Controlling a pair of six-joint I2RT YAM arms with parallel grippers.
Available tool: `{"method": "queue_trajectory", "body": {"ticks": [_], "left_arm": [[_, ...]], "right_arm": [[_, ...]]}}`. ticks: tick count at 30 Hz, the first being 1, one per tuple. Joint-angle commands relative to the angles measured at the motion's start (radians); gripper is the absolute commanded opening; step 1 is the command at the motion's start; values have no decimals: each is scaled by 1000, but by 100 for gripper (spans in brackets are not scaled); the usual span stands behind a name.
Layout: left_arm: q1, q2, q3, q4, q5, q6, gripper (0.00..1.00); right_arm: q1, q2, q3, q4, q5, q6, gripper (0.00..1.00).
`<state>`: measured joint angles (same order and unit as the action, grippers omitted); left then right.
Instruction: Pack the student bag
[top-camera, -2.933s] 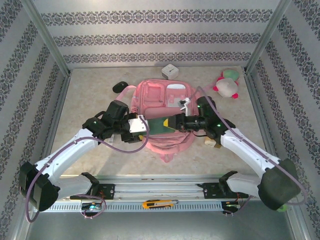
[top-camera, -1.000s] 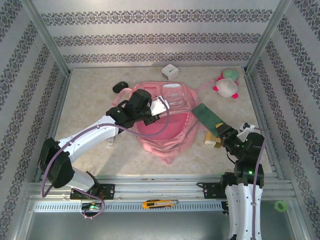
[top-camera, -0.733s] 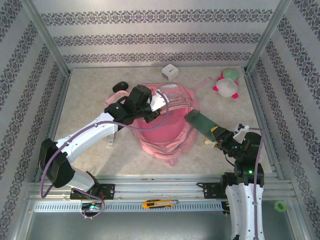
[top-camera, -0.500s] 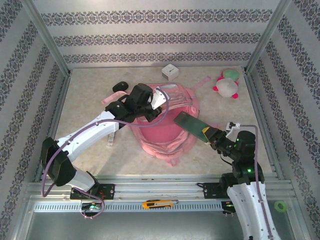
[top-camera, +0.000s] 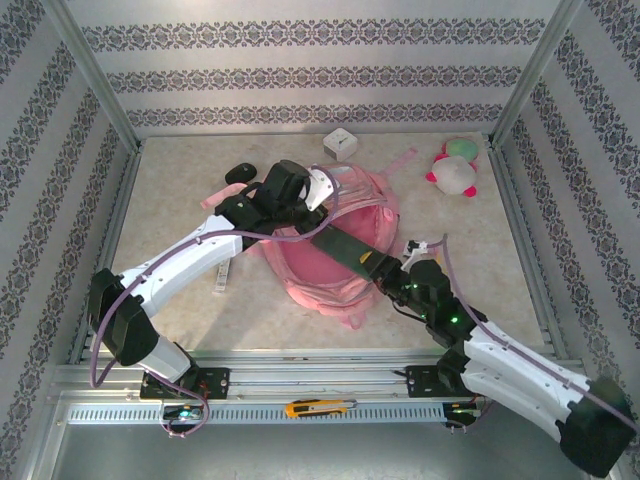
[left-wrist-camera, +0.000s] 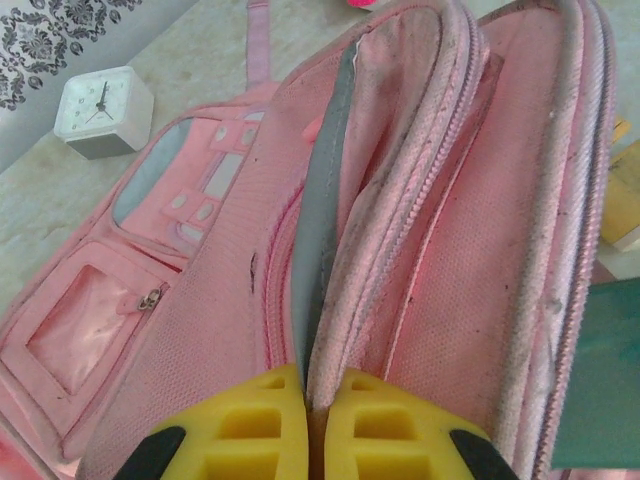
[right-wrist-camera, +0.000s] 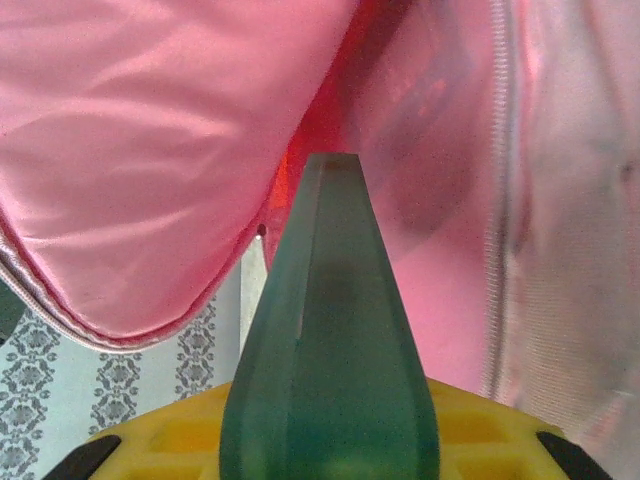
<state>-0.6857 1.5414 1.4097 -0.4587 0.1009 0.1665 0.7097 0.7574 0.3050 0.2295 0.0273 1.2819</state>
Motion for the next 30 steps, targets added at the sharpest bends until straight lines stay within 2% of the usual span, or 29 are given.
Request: {"method": "queue_trajectory", "body": {"ticks": [1,8,13,20,30], "left_arm": [[18,-24,62,92,27,-64,0],[23,-22,63,97,40,-72,0],[32,-31,51,114,64,-87,0],[41,-40,48,130,104,-112,0],[48,-53,37,161,160,-136,0]], "right_arm": [[72,86,30,257,231,40,20],[187,339,84,495,433,126,21],[247,490,135,603,557,156,21],[292,716,219,738,636,221,21],[293,1027,403,813,688,329,22]]}}
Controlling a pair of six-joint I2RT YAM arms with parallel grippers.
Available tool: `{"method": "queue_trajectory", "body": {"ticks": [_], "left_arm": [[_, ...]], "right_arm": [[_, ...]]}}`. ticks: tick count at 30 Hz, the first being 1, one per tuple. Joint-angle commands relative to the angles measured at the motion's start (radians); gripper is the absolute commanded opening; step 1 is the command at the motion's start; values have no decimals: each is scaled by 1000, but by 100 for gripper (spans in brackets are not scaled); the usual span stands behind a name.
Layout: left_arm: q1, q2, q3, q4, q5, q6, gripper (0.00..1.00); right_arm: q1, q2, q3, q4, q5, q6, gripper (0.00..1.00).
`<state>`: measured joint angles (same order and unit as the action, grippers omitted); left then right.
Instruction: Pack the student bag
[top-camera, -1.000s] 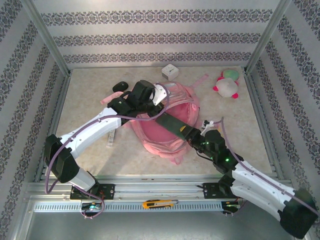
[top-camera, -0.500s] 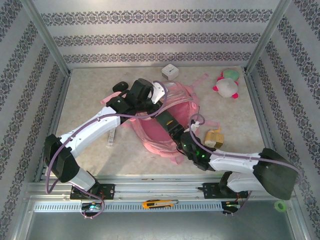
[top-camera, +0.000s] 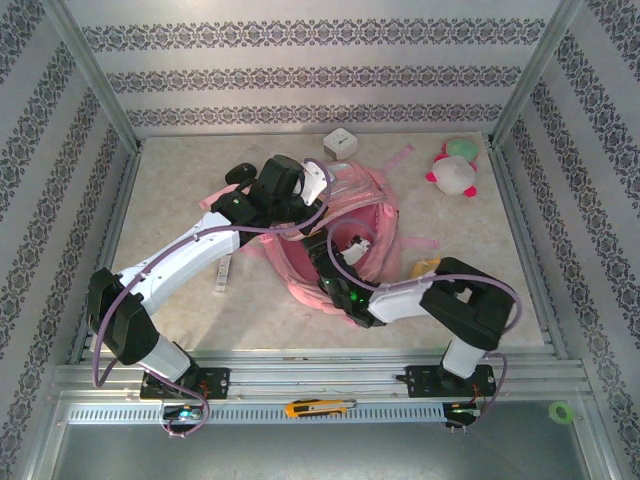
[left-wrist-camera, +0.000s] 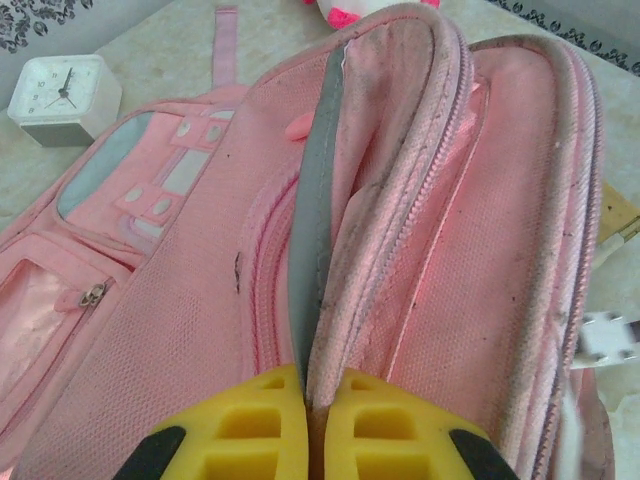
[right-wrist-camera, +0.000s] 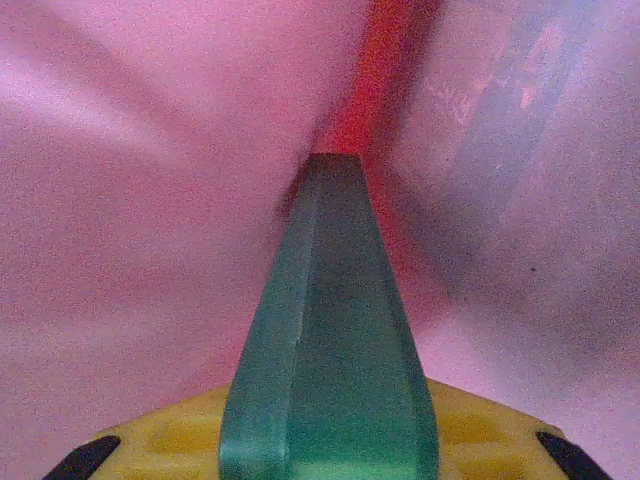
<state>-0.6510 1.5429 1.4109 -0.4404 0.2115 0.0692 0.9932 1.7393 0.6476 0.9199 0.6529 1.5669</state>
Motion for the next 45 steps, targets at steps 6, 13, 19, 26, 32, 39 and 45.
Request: {"method": "queue_trajectory", "body": {"ticks": [6,13,19,26,32,39,45], "left_arm": [[16,-51,33,161,81,-50,0],[22,-46,36,184,115,-69,0],[31,-42,33,178,110,-68,0],[50,-52,6,206,92,-95,0],[62,-54,13,184,70,-78,0],[76,-59,2,176,55,-59,0],[84,-60,-19,175,56,-58,0]], "right_arm": [[-3,158,162,116,89,71,24],[-24,270,239,86,86,134,26],[-30,279,246,16,17,182,38],[-30,215,186,-88,-98,237,53],[-41,158,97,-105,-212,243,62],[-36,73,4,-86,-299,210,66],[-29,18,-26,-107,-396,185,66]]}}
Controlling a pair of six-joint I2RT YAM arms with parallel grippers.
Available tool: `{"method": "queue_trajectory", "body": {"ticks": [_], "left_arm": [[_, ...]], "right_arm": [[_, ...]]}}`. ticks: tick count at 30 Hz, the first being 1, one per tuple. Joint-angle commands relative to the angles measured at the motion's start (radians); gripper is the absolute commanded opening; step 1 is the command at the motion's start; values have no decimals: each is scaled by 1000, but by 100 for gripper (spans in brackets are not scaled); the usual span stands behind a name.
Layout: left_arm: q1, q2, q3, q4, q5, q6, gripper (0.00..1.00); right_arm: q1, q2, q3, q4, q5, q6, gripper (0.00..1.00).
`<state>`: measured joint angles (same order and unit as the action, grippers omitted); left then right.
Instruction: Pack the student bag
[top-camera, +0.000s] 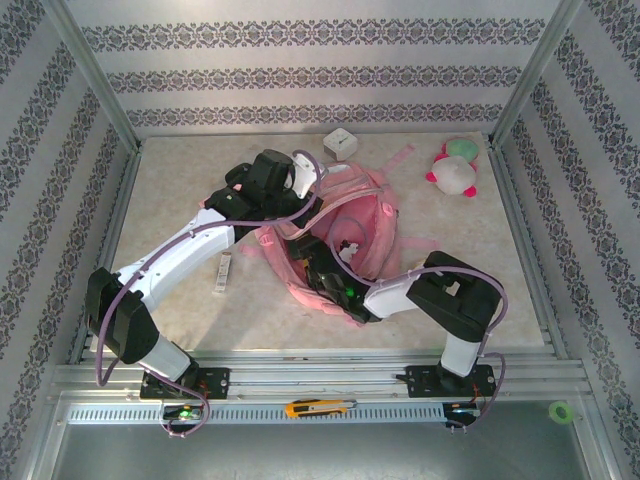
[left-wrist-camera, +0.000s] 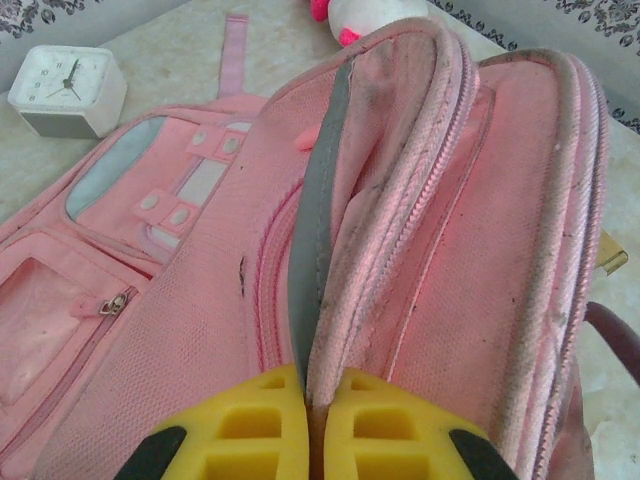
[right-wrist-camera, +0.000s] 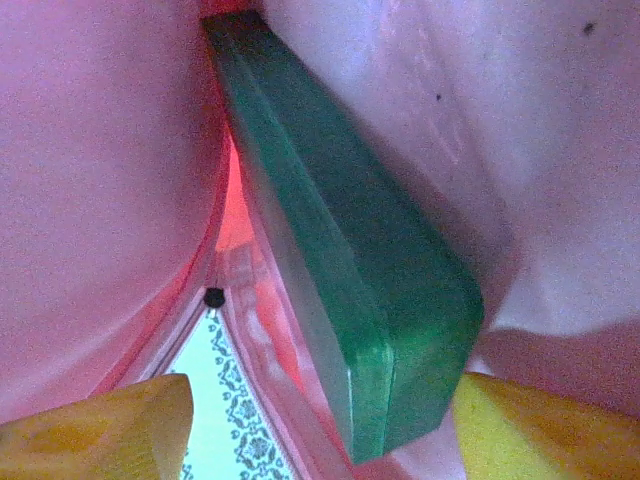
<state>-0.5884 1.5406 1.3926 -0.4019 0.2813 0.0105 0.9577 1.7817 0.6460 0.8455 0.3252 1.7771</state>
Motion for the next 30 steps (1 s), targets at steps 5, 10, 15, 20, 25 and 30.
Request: {"method": "queue_trajectory", "body": {"ticks": [5,10,15,20,25,30], "left_arm": [[22,-61,-9,151,-3,-12,0],[23,-62,-6,153,13,-13,0],[22,-65,-6,156,21,-11,0],[23,-63,-7,156,30,-14,0],[23,-62,-10,159,28,-14,0],[23,-59,-15,150,10,-1,0]], "right_arm": [[10,-19,-40,-32,-53,-16,46],[-3,25,-15,-1,-37,-17,36],[-27,70,30,6,-35,-32,34],[-57,116,132,3,-58,-65,33],[-98,164,210,-7,-87,-85,32],[-91,127,206,-34,-86,-108,36]]}}
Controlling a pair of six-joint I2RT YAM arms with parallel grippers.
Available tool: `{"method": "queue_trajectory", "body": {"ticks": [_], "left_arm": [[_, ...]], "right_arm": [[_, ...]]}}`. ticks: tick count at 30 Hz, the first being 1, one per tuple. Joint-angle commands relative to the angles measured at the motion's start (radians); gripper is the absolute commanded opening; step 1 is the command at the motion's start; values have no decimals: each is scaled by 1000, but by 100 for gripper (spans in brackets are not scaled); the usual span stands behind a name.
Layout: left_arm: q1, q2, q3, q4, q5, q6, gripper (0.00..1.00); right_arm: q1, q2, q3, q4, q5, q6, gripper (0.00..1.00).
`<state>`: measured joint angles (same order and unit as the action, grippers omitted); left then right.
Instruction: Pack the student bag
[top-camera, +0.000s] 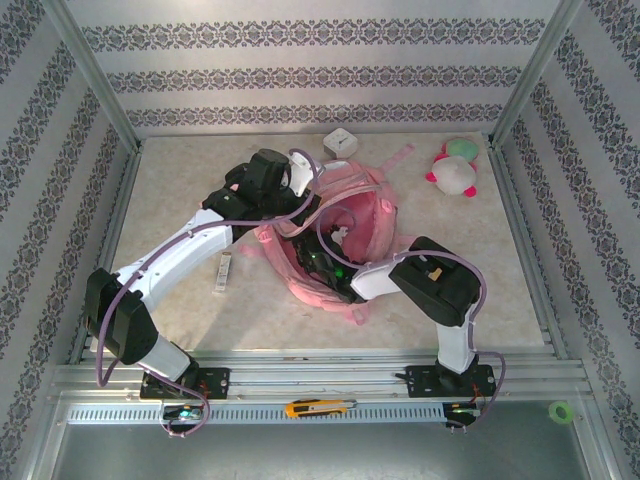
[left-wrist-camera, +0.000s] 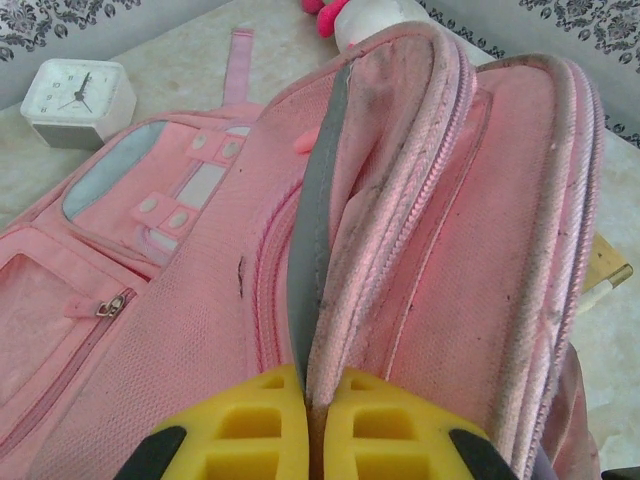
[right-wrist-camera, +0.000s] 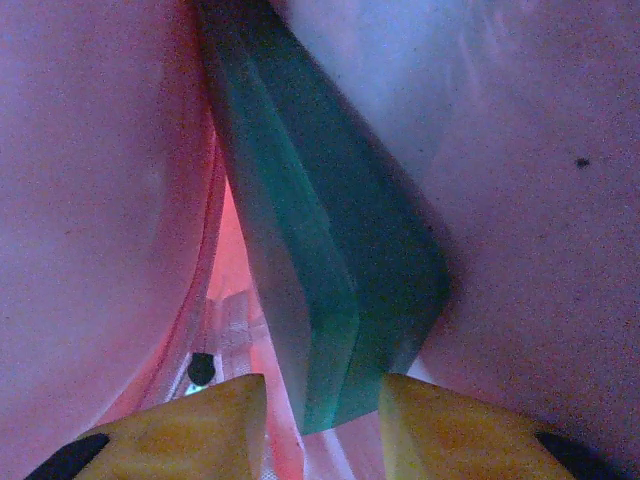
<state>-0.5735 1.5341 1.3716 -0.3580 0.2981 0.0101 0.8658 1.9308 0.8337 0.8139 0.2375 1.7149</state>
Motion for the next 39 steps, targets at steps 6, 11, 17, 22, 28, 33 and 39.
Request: {"method": "queue_trajectory", "body": {"ticks": [6,11,17,22,28,33,39], "left_arm": [[9,-52,-8,110,-24,1,0],[11,-56,-17,100,-45,11,0],[20,-67,-38,104,-53,11,0],[21,-72,-47,105,-49,10,0],[22,-77,-52,110,-42,7,0],[22,-82,-60,119,-44,7,0],[23,-84,-58,114,-46,8,0]], "right_arm": [[48,-158,-92,-61,18,-95,43],[83,-371,-185,-266,30,-175,49],[80,-652,-178,-714,20,-335,55],[-24,-856,-146,-1093,-48,-498,57],[-330,-1031,-81,-1522,-153,-762,62],[-594,-1013,-77,-1706,-220,-951,70],[-661,-906,-92,-1706,-141,-1112,90]]}}
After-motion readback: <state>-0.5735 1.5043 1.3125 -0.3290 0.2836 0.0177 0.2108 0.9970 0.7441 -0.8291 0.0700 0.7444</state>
